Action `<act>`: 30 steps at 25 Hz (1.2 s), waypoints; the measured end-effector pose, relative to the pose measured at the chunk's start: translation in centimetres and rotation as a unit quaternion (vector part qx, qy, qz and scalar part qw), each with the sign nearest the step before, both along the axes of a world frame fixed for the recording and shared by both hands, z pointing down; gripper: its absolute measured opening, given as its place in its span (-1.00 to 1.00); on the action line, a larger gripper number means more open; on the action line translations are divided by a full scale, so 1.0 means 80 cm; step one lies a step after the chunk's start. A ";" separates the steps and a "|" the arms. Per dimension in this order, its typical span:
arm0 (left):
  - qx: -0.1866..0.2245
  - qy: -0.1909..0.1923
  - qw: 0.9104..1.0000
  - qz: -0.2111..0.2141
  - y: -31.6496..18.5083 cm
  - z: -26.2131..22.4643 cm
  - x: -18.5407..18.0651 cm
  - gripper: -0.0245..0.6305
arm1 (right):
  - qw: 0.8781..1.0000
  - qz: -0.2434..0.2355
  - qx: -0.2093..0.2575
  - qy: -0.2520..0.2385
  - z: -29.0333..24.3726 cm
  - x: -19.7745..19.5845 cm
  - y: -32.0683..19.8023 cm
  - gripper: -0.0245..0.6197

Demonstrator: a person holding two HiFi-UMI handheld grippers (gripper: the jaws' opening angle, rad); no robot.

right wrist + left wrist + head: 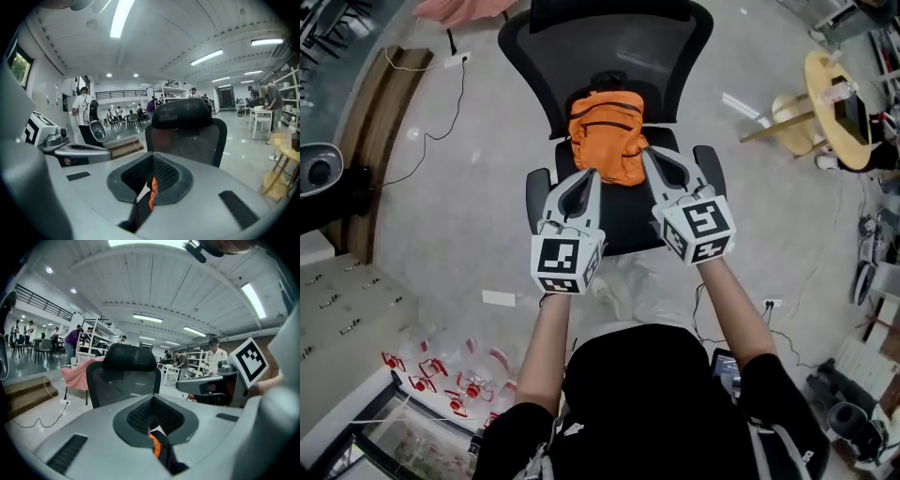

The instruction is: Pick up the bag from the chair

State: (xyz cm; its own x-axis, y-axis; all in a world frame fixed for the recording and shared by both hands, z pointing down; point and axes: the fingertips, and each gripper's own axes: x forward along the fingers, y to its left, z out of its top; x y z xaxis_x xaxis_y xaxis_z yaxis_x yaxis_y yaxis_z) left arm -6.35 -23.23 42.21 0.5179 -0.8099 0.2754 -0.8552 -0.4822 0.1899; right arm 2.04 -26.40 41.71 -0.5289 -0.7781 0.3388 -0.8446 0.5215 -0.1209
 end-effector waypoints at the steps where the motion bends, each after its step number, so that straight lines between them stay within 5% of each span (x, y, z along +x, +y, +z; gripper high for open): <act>1: -0.004 0.001 1.000 -0.002 -0.007 0.009 0.000 -0.92 | 1.000 -0.001 -0.003 0.002 0.009 -0.001 -0.007 -0.93; 30: -0.070 -0.011 0.997 -0.032 -0.138 0.194 0.014 -0.92 | 0.997 -0.033 -0.054 0.040 0.191 -0.007 -0.132 -0.93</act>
